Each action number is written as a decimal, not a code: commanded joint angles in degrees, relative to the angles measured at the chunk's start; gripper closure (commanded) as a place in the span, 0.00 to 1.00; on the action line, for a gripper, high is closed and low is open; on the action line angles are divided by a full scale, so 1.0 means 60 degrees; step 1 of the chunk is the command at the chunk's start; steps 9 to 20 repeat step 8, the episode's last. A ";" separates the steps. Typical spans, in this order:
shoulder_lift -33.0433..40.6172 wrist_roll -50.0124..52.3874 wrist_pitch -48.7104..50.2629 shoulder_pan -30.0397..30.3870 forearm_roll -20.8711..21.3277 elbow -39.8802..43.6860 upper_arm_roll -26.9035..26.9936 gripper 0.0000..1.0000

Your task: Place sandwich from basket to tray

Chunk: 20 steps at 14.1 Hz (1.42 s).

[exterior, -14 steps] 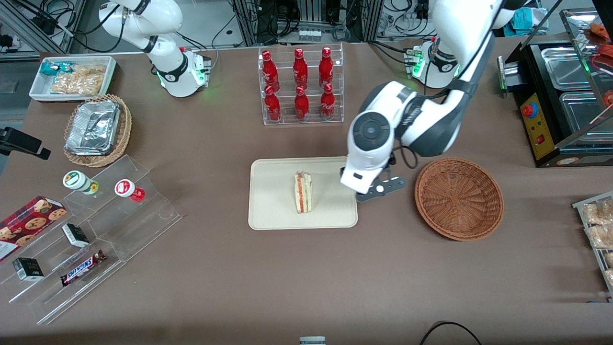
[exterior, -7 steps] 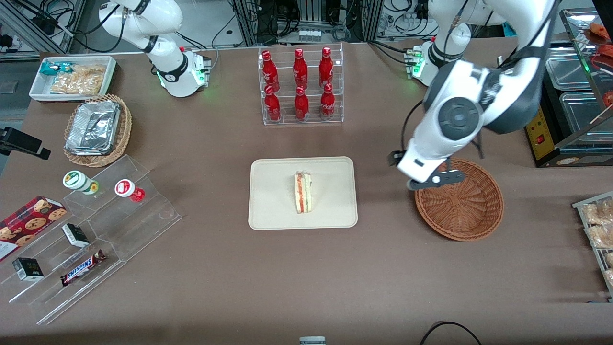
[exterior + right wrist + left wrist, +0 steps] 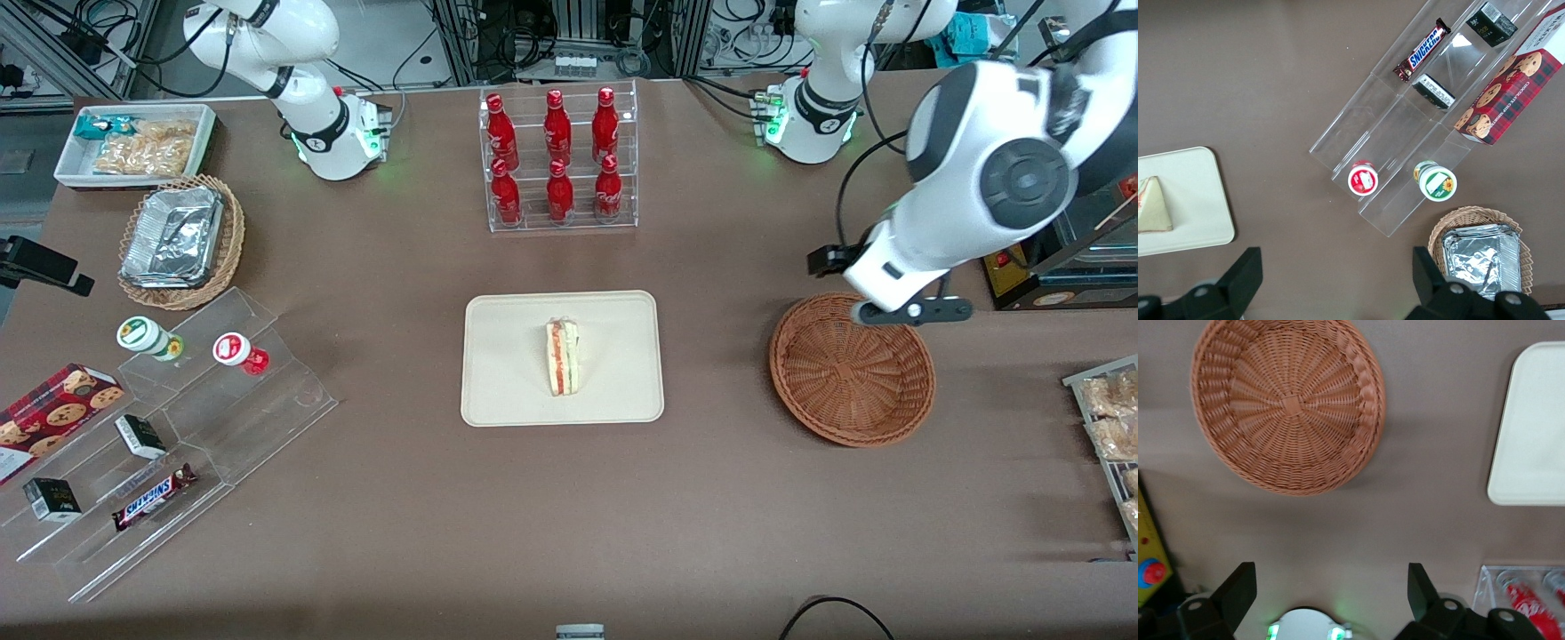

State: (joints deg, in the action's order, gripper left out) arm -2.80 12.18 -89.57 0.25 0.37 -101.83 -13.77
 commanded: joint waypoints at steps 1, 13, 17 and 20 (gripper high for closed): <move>0.0744 -0.0814 0.0339 0.0252 -0.0033 -0.0036 -0.0050 0.00; 0.0789 -0.1708 0.0485 -0.0157 0.0012 0.1282 0.1443 0.00; 0.0789 -0.1708 0.0485 -0.0157 0.0012 0.1282 0.1443 0.00; 0.0789 -0.1708 0.0485 -0.0157 0.0012 0.1282 0.1443 0.00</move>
